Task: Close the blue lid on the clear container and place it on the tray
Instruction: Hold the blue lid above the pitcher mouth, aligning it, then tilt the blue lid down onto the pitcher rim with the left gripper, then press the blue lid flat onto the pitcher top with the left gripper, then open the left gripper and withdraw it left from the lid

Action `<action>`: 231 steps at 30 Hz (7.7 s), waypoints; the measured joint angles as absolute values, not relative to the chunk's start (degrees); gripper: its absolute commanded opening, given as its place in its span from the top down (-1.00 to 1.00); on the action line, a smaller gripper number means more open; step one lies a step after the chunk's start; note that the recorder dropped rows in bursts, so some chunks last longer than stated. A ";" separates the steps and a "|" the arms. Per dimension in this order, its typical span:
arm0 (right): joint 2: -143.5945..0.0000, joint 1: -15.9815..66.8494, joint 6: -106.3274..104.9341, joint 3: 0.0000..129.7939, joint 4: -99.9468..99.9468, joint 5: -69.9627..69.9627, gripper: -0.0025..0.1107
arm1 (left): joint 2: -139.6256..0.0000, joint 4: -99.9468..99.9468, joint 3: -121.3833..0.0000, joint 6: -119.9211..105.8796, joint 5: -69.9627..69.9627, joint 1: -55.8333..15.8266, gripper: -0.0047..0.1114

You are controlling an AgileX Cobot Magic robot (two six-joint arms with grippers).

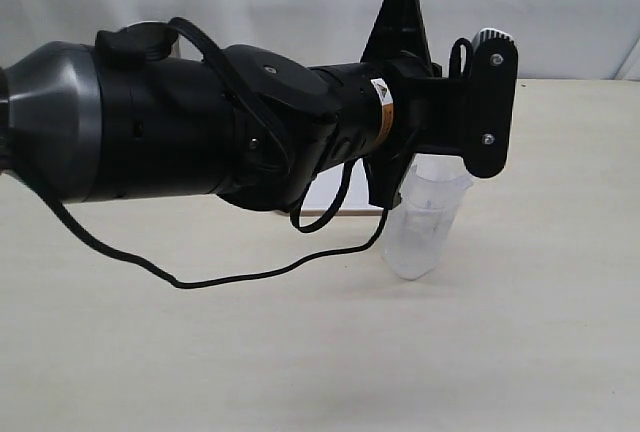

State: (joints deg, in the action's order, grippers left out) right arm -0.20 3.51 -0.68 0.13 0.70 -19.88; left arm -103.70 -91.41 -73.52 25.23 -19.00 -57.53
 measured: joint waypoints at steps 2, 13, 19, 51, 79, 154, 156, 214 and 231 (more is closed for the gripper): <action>-0.20 3.51 -0.68 0.13 0.70 -19.88 0.88 | -103.70 -91.51 -73.52 25.23 -19.07 -57.53 0.92; -0.20 3.51 -0.68 0.13 0.70 -19.88 0.88 | -103.70 -92.32 -73.52 25.23 -19.93 -57.53 0.92; -0.20 3.51 -0.68 0.13 0.70 -19.88 0.88 | -103.70 -95.62 -73.43 27.91 -21.03 -57.53 0.92; -0.20 3.51 -0.68 0.13 0.70 -19.88 0.88 | -103.70 -99.90 -73.43 37.11 -21.51 -59.97 0.92; -0.20 3.51 -0.68 0.13 0.70 -19.88 0.88 | -103.70 -99.90 -73.43 37.00 -24.58 -62.40 0.92; -0.20 3.51 -0.68 0.13 0.70 -19.88 0.88 | -103.49 -97.36 -63.06 41.46 -24.94 -65.32 0.92; -0.20 3.51 -0.68 0.13 0.70 -19.88 0.88 | -103.49 -97.73 -63.06 41.45 -24.87 -65.32 0.92; -0.20 3.51 -0.68 0.13 0.70 -19.88 0.88 | -103.49 -95.75 -63.06 44.91 -23.71 -65.32 -0.09; -0.20 3.51 -0.68 0.13 0.70 -19.88 0.88 | -97.32 -86.52 -62.35 44.54 -31.64 -69.26 -0.03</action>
